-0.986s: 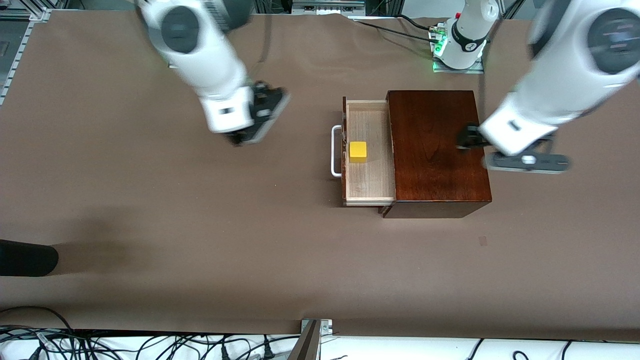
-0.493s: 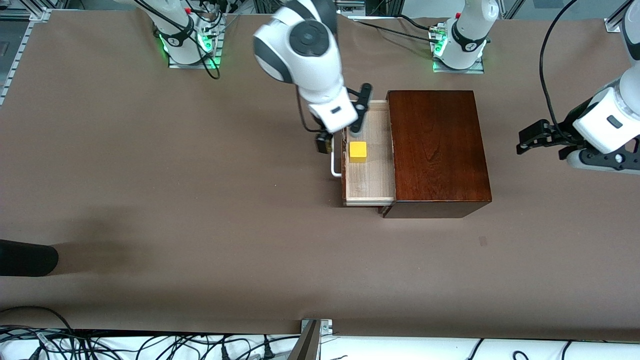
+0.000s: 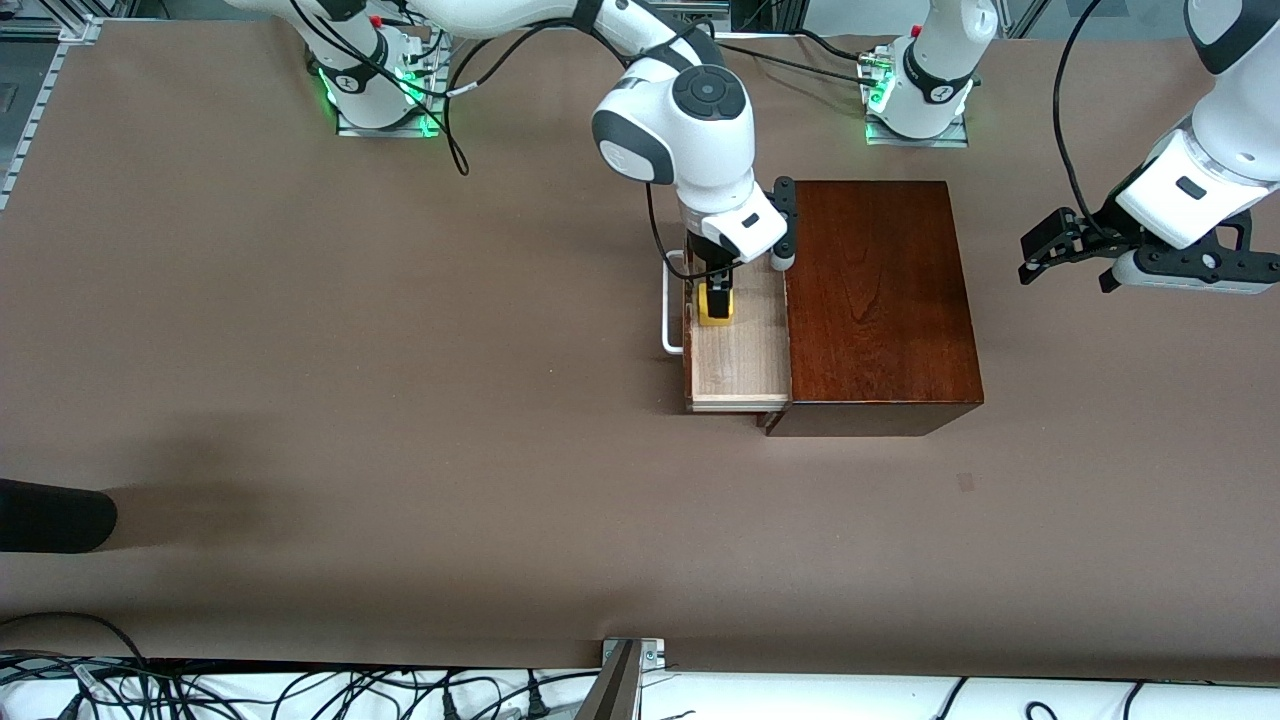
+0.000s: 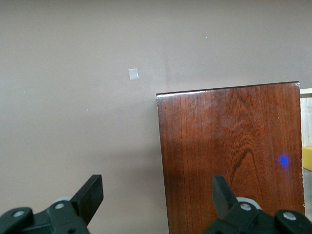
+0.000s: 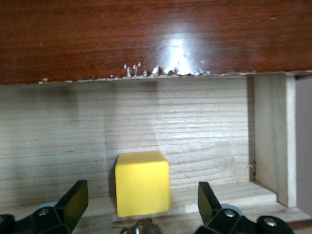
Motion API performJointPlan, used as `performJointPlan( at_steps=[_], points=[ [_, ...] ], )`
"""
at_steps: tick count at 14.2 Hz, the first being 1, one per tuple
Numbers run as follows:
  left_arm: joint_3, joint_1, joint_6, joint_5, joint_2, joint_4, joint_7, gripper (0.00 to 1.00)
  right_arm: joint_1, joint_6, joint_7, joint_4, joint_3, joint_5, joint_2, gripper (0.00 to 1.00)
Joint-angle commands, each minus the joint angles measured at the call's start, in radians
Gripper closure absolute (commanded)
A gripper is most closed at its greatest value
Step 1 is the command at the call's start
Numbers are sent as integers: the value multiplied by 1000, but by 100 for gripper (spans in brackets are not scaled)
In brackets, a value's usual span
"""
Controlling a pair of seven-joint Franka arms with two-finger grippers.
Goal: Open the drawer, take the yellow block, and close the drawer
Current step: 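Lower the right gripper into the drawer and grasp the yellow cube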
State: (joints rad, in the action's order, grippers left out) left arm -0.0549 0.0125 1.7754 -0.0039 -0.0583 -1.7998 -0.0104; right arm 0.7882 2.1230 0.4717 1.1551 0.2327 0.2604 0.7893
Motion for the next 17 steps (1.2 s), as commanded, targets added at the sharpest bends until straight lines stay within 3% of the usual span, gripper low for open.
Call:
performJointPlan(
  at_steps=[1, 9, 10, 12, 13, 14, 17],
  points=[
    [9, 9, -20, -4, -5, 2, 6, 0, 6, -11, 38, -37, -9, 23, 31, 0],
    [3, 12, -28, -2, -3, 16, 7, 0, 6, 2, 25, -40, -10, 34, 85, 0],
    [3, 14, -28, -2, -3, 16, 7, 0, 6, 2, 28, -40, -10, 36, 90, 6],
    [3, 15, -28, -2, -3, 16, 7, 0, 5, -3, 30, -41, -12, 34, 84, 71],
    [3, 15, -28, -2, -3, 16, 7, 0, -4, 0, 27, -44, -12, 30, 82, 95],
    [3, 15, -28, -2, -3, 16, 9, 0, -15, -1, 28, -46, -10, 23, 81, 100],
    [3, 20, -48, -2, -3, 25, 7, 0, -24, -94, 28, -93, -3, -4, 44, 100]
  ],
)
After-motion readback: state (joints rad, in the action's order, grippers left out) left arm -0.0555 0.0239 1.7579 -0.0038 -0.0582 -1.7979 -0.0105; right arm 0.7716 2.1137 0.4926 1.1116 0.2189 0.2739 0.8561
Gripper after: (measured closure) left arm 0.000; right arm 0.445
